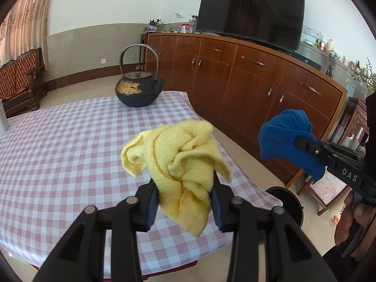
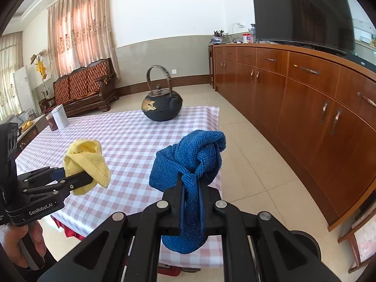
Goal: Collect trash
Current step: 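Carry blue towel and yellow cloth over the black bin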
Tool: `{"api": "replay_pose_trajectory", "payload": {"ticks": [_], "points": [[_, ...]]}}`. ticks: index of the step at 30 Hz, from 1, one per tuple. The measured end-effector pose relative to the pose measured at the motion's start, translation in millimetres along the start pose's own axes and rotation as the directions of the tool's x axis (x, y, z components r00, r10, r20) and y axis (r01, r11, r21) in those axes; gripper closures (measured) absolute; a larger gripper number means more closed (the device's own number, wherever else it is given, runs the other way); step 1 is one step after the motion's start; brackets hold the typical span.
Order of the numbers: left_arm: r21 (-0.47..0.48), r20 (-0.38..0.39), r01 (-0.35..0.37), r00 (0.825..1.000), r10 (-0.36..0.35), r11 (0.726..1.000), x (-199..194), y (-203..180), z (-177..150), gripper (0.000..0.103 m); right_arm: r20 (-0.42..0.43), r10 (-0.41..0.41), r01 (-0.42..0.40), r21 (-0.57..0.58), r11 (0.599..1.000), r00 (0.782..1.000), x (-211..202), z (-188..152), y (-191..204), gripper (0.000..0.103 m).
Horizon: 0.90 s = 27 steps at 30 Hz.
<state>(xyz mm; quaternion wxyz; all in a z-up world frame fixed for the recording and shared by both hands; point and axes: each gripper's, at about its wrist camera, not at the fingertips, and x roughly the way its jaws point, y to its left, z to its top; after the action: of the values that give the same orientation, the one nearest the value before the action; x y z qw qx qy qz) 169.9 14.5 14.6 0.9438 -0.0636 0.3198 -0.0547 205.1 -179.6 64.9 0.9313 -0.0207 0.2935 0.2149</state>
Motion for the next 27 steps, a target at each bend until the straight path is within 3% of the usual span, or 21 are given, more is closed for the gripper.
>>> {"api": "replay_pose_trajectory", "payload": {"ticks": [15, 27], "points": [[0.125, -0.012, 0.123, 0.992, -0.122, 0.984, 3, -76, -2, 0.063, 0.014, -0.106, 0.105, 0.086, 0.991, 0.994, -62, -41, -50, 0.093], [0.236, -0.087, 0.260, 0.965, -0.247, 0.936, 25, -158, -19, 0.063, -0.031, -0.249, 0.250, 0.196, 0.948, 0.968, -104, -85, -125, 0.093]]}}
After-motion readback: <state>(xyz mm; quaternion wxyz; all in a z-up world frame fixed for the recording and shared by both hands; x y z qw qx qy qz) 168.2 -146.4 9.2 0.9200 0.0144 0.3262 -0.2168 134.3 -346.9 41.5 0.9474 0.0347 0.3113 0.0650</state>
